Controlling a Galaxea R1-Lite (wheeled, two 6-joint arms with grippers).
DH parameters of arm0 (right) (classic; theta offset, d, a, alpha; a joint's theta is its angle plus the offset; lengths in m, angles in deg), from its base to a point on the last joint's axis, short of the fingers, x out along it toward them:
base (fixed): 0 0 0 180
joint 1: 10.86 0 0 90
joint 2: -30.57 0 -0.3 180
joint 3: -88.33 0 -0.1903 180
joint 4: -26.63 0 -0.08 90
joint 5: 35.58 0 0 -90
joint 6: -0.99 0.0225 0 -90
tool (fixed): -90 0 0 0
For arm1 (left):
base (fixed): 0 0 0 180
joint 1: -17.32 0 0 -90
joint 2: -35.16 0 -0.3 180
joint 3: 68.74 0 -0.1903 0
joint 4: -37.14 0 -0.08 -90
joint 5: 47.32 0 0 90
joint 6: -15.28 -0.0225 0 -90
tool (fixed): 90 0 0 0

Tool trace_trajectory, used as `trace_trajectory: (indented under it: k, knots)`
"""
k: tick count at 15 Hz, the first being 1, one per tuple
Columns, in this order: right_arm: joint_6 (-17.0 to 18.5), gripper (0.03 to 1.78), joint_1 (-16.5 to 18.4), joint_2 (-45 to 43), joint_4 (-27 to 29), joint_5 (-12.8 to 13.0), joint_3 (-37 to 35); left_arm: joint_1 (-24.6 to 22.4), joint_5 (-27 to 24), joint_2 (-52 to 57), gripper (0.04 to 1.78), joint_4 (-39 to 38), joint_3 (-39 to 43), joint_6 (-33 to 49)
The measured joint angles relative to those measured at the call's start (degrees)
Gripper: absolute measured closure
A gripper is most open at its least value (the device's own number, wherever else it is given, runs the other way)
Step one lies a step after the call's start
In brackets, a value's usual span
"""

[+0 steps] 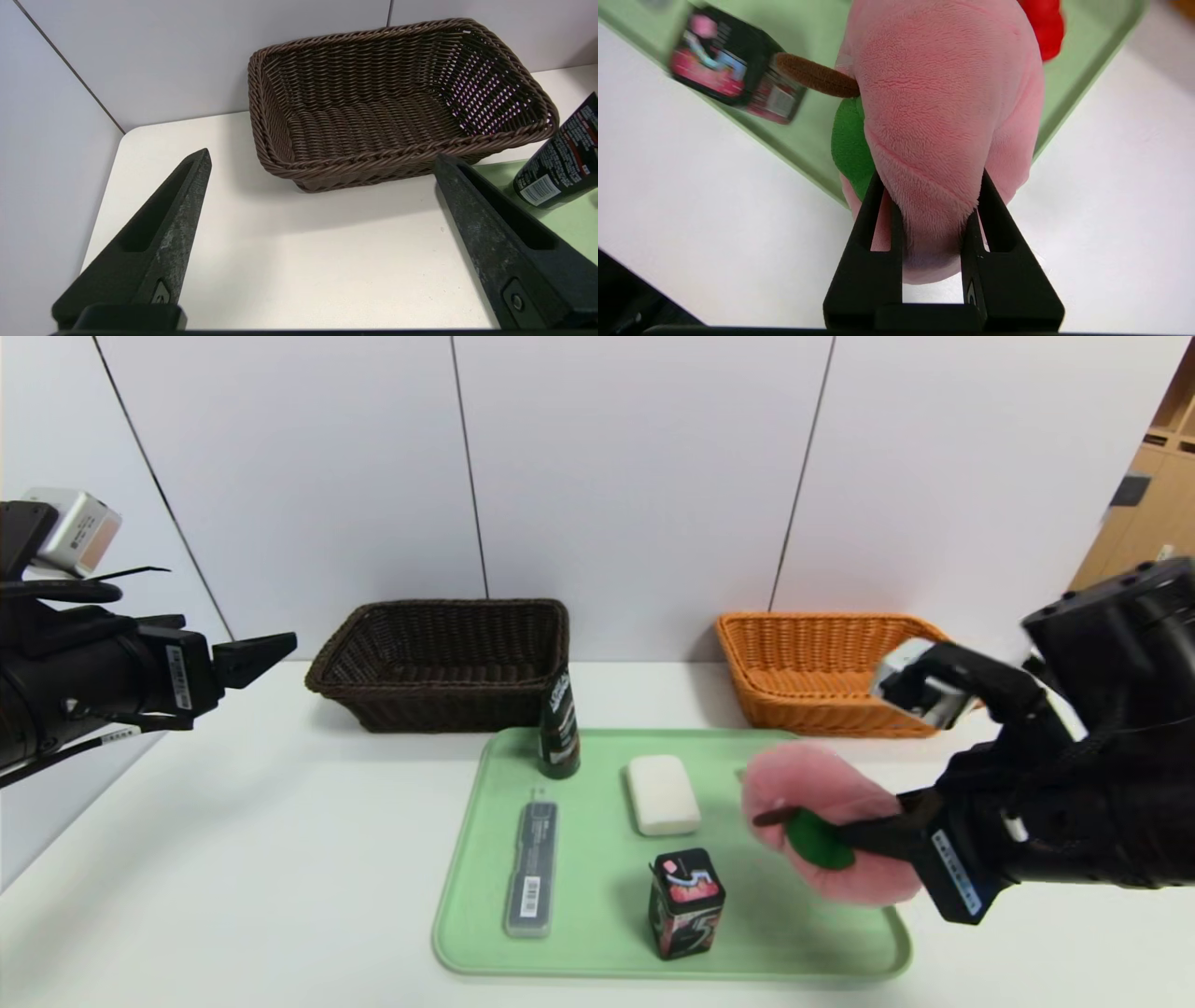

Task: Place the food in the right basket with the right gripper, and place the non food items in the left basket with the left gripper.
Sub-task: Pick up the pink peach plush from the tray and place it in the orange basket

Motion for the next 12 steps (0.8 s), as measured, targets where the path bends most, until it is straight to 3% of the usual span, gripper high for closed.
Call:
trace_trajectory:
  k: [2, 5, 7, 12]
  knots:
    - [0.18, 1.45, 0.77, -3.39, -1.77, -0.11, 3.66, 0.02, -0.02, 0.63, 0.13, 0.00, 0.39, 0.13]
    - [0.33, 1.45, 7.72, -4.25, -3.56, -1.11, 10.33, 0.00, -0.04, 1.73, 0.13, -0.09, 1.08, 0.17]
    - [0.27, 1.45, 13.26, -1.02, -5.11, -2.07, 14.03, -0.06, 0.00, 2.15, 0.13, -0.02, 1.22, 0.15]
    - [-0.13, 1.45, 24.22, 14.10, -14.97, -2.32, 20.22, -0.17, 0.02, 2.73, 0.13, 0.00, 1.00, 0.09]
